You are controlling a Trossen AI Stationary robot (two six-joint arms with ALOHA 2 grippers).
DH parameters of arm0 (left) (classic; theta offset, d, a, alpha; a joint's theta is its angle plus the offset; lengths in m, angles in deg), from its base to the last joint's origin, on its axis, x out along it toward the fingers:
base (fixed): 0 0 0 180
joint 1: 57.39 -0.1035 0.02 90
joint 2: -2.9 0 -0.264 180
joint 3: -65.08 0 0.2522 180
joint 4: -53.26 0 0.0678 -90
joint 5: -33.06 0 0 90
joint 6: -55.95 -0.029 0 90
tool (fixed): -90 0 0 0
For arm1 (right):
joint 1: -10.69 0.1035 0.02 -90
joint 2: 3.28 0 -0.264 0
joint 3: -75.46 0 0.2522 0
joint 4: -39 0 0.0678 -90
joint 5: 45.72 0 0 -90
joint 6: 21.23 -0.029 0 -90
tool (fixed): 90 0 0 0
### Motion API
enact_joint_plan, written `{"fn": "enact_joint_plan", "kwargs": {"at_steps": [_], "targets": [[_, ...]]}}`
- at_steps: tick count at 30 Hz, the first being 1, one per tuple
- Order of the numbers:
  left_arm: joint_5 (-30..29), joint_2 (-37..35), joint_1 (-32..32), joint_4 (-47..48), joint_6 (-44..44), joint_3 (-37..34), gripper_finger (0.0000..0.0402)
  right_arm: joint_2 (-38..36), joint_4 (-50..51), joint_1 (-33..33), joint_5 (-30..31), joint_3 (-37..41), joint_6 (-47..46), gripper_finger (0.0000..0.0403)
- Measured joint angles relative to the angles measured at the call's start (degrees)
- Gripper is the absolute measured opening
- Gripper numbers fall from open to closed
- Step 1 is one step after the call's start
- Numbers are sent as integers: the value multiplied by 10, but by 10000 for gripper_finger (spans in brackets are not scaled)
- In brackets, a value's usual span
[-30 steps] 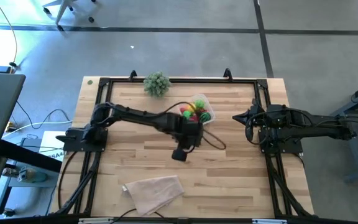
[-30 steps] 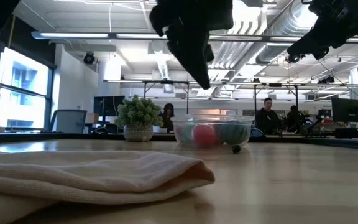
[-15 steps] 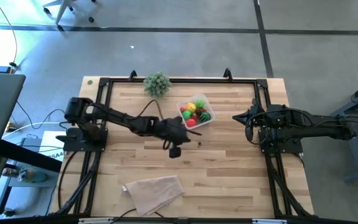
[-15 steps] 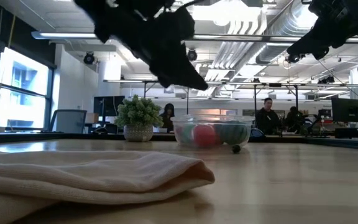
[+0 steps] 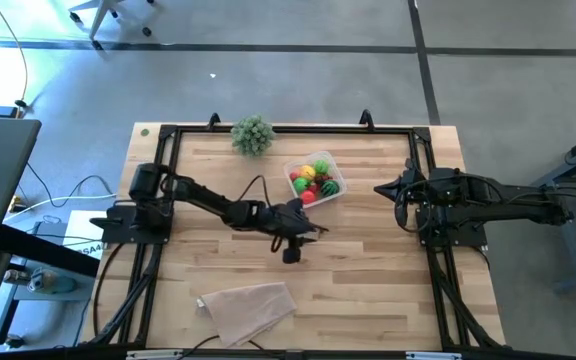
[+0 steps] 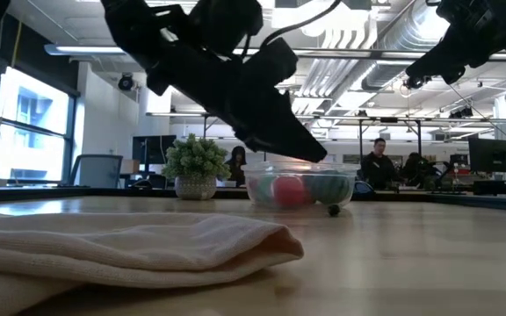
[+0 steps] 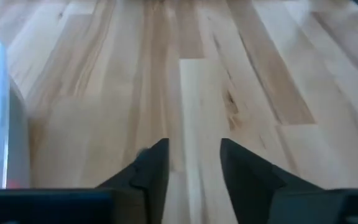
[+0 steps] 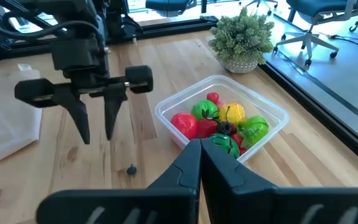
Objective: Pick and placing Produce into tupperware
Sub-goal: Put the blueberry into the transparent bin
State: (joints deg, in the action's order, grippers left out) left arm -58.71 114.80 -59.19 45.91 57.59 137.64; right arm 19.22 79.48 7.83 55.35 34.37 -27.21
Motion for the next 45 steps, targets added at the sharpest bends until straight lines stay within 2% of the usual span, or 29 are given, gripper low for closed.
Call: {"fn": "enact_joint_plan", "kwargs": {"at_steps": [5,10,15,24,40,45], "targets": [[-7,21,-1,14,-12,22,177,0,0,0,0,0,0,0],[-7,53,-2,16,-13,47,201,0,0,0,0,0,0,0],[-8,80,-6,41,-32,75,199,0,0,0,-1,0,0,0],[-15,81,-25,78,-29,93,200,0,0,0,-1,0,0,0],[-9,106,-28,73,-43,94,200,0,0,0,-1,0,0,0],[0,123,-31,78,-40,114,200,0,0,0,-1,0,0,0]]}}
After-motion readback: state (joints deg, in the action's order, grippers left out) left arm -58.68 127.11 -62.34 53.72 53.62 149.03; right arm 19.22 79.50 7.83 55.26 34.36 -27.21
